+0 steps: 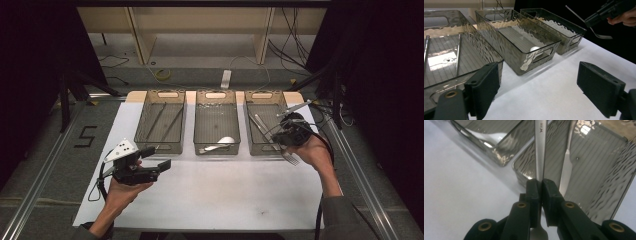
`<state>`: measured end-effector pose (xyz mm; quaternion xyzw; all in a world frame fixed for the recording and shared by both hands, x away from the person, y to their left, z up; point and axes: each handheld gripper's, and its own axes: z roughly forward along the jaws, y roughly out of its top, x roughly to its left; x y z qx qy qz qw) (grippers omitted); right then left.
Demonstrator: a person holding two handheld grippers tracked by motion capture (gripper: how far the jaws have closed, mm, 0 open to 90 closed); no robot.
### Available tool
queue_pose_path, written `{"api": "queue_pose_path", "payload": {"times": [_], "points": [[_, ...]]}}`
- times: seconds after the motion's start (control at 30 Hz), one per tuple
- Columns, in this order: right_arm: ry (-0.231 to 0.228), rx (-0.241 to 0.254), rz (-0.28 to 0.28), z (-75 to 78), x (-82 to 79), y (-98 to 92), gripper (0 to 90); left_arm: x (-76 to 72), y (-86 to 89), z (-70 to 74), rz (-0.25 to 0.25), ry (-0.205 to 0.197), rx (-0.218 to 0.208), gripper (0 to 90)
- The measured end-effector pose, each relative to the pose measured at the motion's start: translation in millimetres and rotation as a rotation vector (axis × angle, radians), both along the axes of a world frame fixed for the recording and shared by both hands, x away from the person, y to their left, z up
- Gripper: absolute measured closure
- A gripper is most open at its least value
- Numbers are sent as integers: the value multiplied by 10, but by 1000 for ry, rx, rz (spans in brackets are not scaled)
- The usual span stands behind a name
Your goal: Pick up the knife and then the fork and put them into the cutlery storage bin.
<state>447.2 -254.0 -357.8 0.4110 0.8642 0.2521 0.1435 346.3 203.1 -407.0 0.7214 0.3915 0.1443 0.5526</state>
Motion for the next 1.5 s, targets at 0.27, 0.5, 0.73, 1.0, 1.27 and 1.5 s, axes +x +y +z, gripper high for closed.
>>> {"api": "queue_pose_path", "payload": {"times": [0.27,0.5,0.73,1.0,1.27,1.5], "points": [[-14,6,-23,80,204,68,842,-2,3,1,0,-1,-3,178],[-27,6,-41,146,344,98,842,-5,5,5,0,-6,-5,178],[-27,8,-55,171,459,126,842,-6,8,6,-1,-7,-7,178],[-22,22,-74,164,569,148,842,-5,10,7,-1,-8,-9,178],[-26,31,-98,155,672,149,842,-5,11,8,-2,-9,-11,178],[-26,37,-125,91,773,151,842,-4,18,10,-1,-9,-10,178]]}}
